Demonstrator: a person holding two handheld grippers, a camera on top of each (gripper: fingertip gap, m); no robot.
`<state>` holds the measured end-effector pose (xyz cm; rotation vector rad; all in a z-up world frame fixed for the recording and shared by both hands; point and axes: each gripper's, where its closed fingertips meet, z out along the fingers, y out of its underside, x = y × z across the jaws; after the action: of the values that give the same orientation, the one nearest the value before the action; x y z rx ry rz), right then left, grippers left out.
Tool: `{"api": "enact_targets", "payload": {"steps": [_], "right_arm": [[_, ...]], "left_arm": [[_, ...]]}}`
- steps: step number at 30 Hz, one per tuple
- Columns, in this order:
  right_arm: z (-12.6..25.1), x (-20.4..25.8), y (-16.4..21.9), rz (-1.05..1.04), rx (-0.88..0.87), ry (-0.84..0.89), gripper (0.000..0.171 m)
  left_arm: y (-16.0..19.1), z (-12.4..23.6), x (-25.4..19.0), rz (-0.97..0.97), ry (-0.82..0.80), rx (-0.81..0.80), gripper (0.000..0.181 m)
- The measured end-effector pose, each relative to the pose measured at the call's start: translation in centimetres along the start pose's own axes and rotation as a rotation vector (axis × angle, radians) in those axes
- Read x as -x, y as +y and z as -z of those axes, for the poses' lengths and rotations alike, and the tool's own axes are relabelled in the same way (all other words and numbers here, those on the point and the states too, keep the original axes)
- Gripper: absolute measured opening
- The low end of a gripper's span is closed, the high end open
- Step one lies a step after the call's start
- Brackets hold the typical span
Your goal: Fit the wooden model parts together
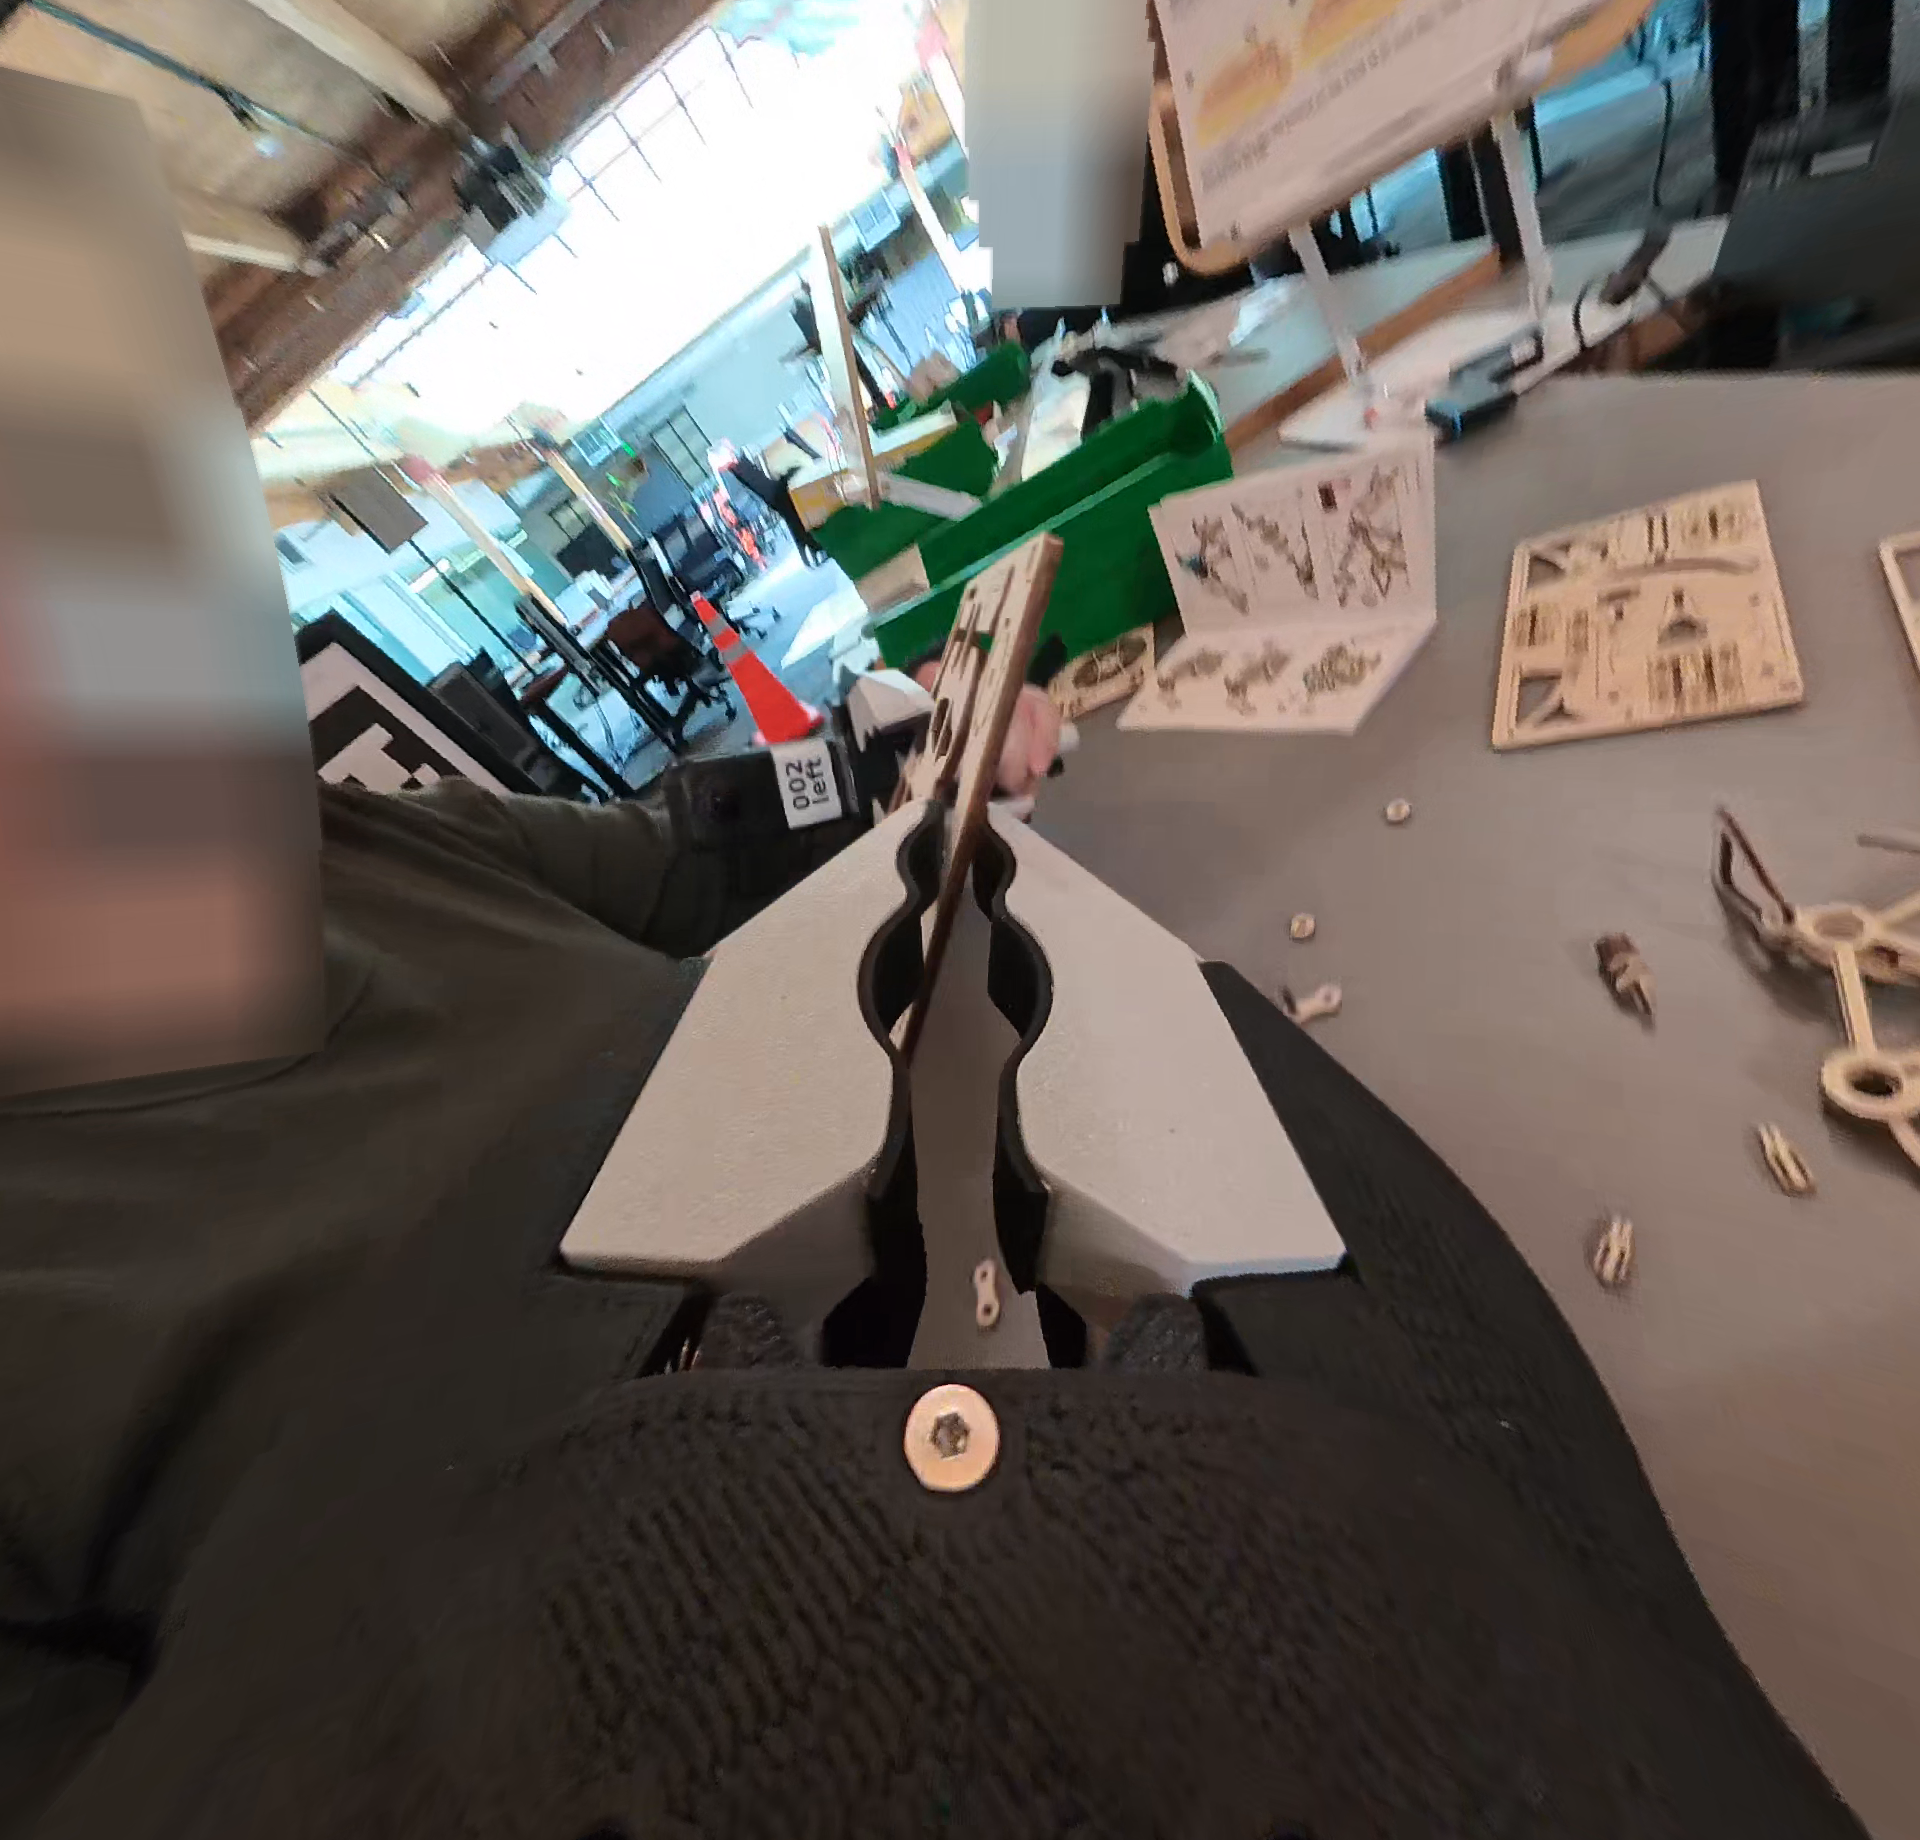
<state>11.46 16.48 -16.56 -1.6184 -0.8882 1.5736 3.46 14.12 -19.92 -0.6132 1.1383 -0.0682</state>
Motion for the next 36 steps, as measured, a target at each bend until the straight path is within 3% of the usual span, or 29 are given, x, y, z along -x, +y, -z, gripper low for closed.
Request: {"api": "enact_targets", "payload": {"steps": [1, 3, 5, 8, 11, 16, 21, 23, 25, 27, 28, 29, 31, 34, 36], "right_arm": [[-0.3, -0.2, -0.5, 0.006, -0.035, -0.006, 0.001], [-0.5, -0.5, -1.5, -0.001, -0.096, -0.02, 0.0], [-0.6, -0.9, -2.8, 0.004, -0.176, -0.033, 0.0], [-0.6, -1.1, -5.4, 0.029, -0.368, -0.054, 0.0], [-1.5, -1.6, -6.9, 0.047, -0.522, -0.053, 0.0], [-5.9, -1.4, -6.4, 0.039, -0.635, -0.137, 0.0], [-10.7, -1.4, -4.7, 0.042, -0.578, -0.197, 0.0], [-12.2, -1.5, -3.9, 0.07, -0.536, -0.18, 0.0], [-13.1, -1.7, -3.2, 0.1, -0.491, -0.161, 0.0], [-13.2, -1.9, -2.8, 0.123, -0.458, -0.144, 0.0], [-12.9, -2.3, -2.8, 0.152, -0.442, -0.113, 0.008], [-12.3, -2.9, -3.0, 0.189, -0.434, -0.076, 0.03], [-10.8, -4.1, -3.3, 0.273, -0.371, 0.008, 0.045], [-9.4, -5.7, -1.3, 0.381, -0.103, 0.066, 0.042], [-8.9, -6.4, 0.5, 0.415, 0.038, 0.089, 0.028]], "left_arm": [[0.5, -0.1, 0.6, 0.051, -0.021, 0.02, 0.069], [1.7, 0.1, 2.3, 0.152, -0.078, 0.048, 0.087], [2.5, 0.5, 3.9, 0.265, -0.124, 0.048, 0.092], [3.7, 1.0, 6.0, 0.568, -0.173, 0.019, 0.109], [4.3, 1.2, 6.7, 0.865, -0.159, -0.04, 0.113], [4.9, 0.8, 5.5, 1.177, -0.063, -0.078, 0.093], [3.8, 1.4, 6.3, 1.332, -0.016, -0.229, 0.055], [3.4, 1.8, 6.7, 1.334, -0.014, -0.277, 0.037], [3.4, 2.2, 7.2, 1.327, -0.028, -0.308, 0.004], [4.1, 2.2, 7.0, 1.32, -0.023, -0.264, 0.001], [4.5, 2.1, 6.9, 1.338, -0.008, -0.221, 0.001], [5.0, 1.9, 6.7, 1.348, 0.011, -0.168, 0.001], [5.9, 1.6, 5.8, 1.362, 0.086, -0.049, 0.0], [7.0, 1.4, 3.5, 1.415, 0.25, 0.127, 0.001], [7.4, 1.6, 2.5, 1.435, 0.31, 0.188, 0.001]]}}
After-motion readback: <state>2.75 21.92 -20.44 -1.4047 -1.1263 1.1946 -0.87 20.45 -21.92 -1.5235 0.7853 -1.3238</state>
